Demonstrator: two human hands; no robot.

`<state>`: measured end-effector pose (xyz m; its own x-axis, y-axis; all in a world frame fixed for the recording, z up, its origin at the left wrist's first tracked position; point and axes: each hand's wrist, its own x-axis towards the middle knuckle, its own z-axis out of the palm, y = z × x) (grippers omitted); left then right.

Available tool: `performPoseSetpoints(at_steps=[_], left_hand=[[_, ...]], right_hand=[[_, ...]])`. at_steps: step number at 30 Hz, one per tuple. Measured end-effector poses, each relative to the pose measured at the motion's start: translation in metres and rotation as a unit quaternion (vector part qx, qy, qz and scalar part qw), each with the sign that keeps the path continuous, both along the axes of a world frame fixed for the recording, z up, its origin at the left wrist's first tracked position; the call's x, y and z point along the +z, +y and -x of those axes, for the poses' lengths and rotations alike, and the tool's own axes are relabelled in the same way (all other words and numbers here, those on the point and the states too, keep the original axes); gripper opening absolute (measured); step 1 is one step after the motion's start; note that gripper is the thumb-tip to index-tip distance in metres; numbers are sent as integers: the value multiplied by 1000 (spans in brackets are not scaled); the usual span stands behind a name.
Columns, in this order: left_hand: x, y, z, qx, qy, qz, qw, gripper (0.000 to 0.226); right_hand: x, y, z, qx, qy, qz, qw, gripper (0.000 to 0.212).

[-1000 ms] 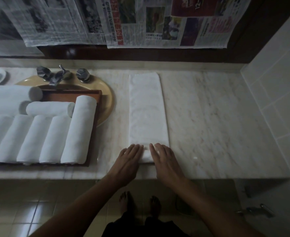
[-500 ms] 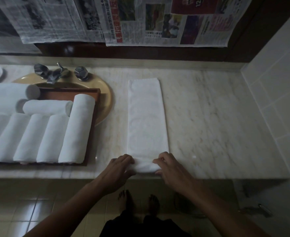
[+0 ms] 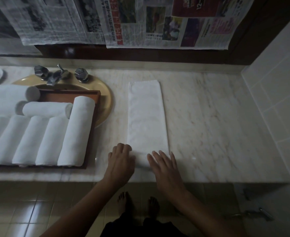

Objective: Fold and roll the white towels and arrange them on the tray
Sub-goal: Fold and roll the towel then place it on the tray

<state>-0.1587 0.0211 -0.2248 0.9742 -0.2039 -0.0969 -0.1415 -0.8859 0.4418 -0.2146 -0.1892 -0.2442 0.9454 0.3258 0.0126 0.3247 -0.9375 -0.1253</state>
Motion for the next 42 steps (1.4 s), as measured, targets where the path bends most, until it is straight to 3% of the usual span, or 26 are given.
performPoseSetpoints(at_steps=[2,5,8,13,16,19,21,24,27,36,42], left_hand=[[1,-14,13,-52,-46,-40,997,45],[-10,-31,24,-144,-44,-124,981,81],[-21,-32,23,-159,-19,-151,976,94],[-21,-23,22,-206,-30,-148,967,79],[-19,-20,19,-212,-40,-123,969,62],[-14,-18,18,-209,-25,-104,972,56],[-10,-16,17,-203,-16,-83,975,56],[-11,-12,13,-202,-7,-63,977,57],[-12,-12,9,-202,6,-49,978,53],[-14,-11,1,-212,22,-25,977,42],[-11,-9,-6,-221,17,-25,975,38]], right_hand=[[2,1,-11,3,30,2,1000,73],[6,-2,-27,-5,91,-9,996,96],[27,-5,-39,1,143,-14,990,93],[50,-18,-50,-24,280,-75,957,51],[47,-17,-65,-30,251,-116,960,30],[32,0,-97,12,177,-96,980,46],[17,18,-121,52,182,-34,981,55],[-4,35,-160,44,185,33,981,66],[-13,42,-201,21,166,37,985,72],[-10,64,-318,-22,186,29,982,60],[16,68,-336,-29,192,-26,981,58]])
